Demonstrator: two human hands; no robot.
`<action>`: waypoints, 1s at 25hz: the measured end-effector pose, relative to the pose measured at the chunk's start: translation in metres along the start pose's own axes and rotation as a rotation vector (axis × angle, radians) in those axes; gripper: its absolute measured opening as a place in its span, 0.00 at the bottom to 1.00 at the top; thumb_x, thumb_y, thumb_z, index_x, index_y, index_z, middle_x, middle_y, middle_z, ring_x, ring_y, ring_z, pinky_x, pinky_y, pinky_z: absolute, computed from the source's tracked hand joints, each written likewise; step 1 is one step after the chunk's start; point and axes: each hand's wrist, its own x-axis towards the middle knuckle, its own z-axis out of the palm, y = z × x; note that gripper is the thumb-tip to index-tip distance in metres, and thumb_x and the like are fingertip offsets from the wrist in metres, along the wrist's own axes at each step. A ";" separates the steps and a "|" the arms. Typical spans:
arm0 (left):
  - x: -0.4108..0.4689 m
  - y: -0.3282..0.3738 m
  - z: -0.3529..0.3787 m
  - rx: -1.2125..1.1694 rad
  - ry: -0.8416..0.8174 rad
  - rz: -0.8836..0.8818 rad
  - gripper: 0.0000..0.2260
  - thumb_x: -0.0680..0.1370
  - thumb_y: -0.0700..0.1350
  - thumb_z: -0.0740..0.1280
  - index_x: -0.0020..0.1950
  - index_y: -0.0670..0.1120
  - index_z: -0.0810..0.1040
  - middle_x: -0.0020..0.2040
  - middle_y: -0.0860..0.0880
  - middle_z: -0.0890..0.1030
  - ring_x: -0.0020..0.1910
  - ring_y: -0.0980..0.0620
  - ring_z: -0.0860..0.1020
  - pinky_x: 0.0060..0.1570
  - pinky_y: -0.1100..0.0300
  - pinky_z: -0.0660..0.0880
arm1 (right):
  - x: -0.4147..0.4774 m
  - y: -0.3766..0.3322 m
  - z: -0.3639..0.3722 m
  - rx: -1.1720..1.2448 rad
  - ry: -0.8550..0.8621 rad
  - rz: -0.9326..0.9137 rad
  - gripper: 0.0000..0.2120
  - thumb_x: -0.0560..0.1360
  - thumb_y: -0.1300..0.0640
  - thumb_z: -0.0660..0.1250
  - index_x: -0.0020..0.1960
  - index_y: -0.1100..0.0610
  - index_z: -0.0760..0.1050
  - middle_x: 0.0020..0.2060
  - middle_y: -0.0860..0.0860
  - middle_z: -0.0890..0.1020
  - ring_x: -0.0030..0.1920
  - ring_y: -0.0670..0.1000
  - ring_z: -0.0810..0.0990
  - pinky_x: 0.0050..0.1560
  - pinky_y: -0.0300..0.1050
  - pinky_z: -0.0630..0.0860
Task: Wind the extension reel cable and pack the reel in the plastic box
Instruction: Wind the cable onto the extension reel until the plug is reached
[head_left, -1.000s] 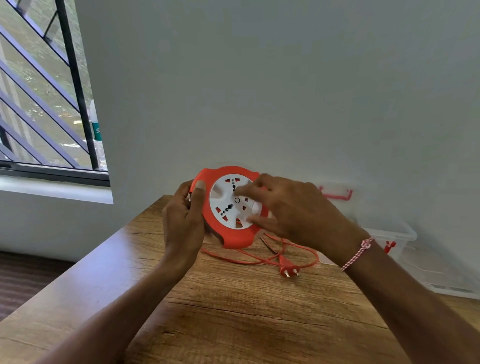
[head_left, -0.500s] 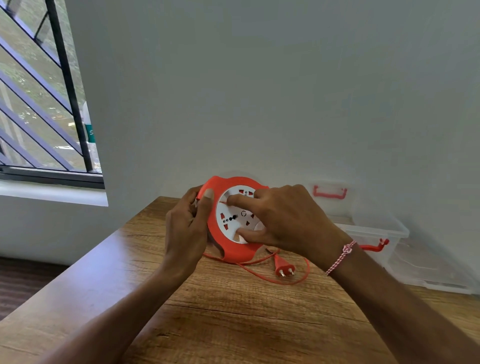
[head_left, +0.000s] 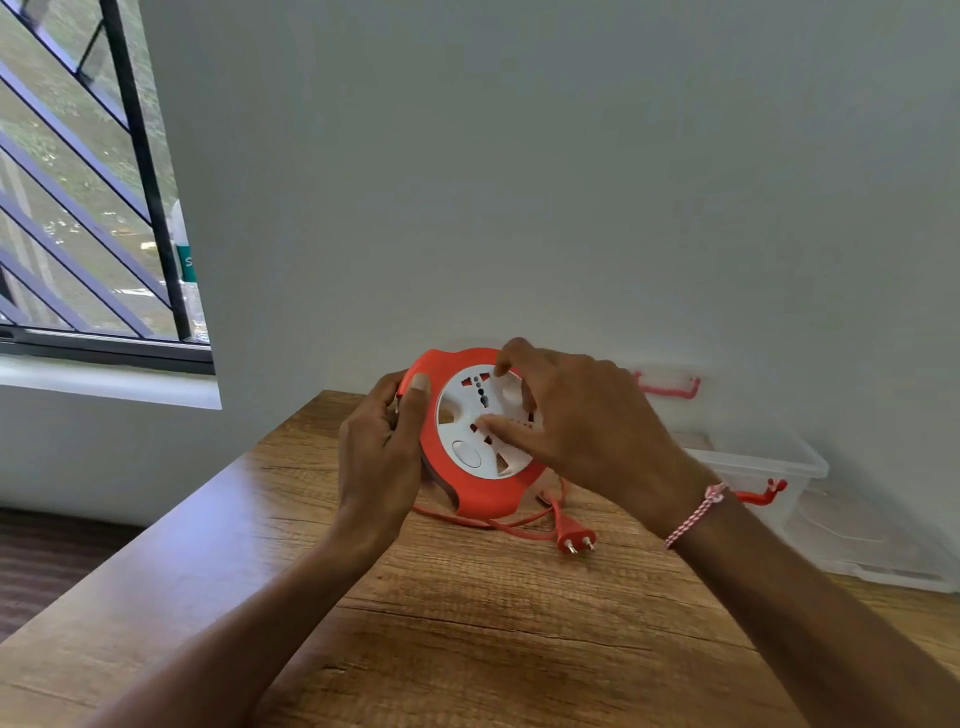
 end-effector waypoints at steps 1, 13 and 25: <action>0.002 -0.001 -0.002 0.004 -0.002 0.001 0.13 0.81 0.58 0.60 0.59 0.55 0.79 0.45 0.60 0.86 0.42 0.55 0.87 0.38 0.61 0.84 | 0.001 0.004 -0.004 -0.065 -0.054 -0.113 0.25 0.77 0.34 0.64 0.69 0.45 0.68 0.56 0.47 0.81 0.44 0.50 0.83 0.39 0.42 0.79; -0.001 -0.004 -0.001 0.026 -0.051 0.060 0.11 0.82 0.61 0.61 0.59 0.61 0.79 0.44 0.48 0.86 0.40 0.46 0.86 0.40 0.38 0.83 | -0.011 -0.015 0.024 -0.074 0.113 0.073 0.34 0.69 0.26 0.65 0.66 0.46 0.76 0.48 0.49 0.86 0.42 0.52 0.84 0.39 0.42 0.78; 0.007 -0.006 -0.006 -0.043 0.005 0.003 0.15 0.82 0.56 0.60 0.63 0.52 0.78 0.45 0.60 0.87 0.42 0.55 0.87 0.37 0.63 0.83 | 0.000 0.007 0.001 -0.225 -0.028 -0.257 0.28 0.74 0.39 0.72 0.71 0.43 0.70 0.57 0.49 0.81 0.47 0.50 0.83 0.37 0.42 0.79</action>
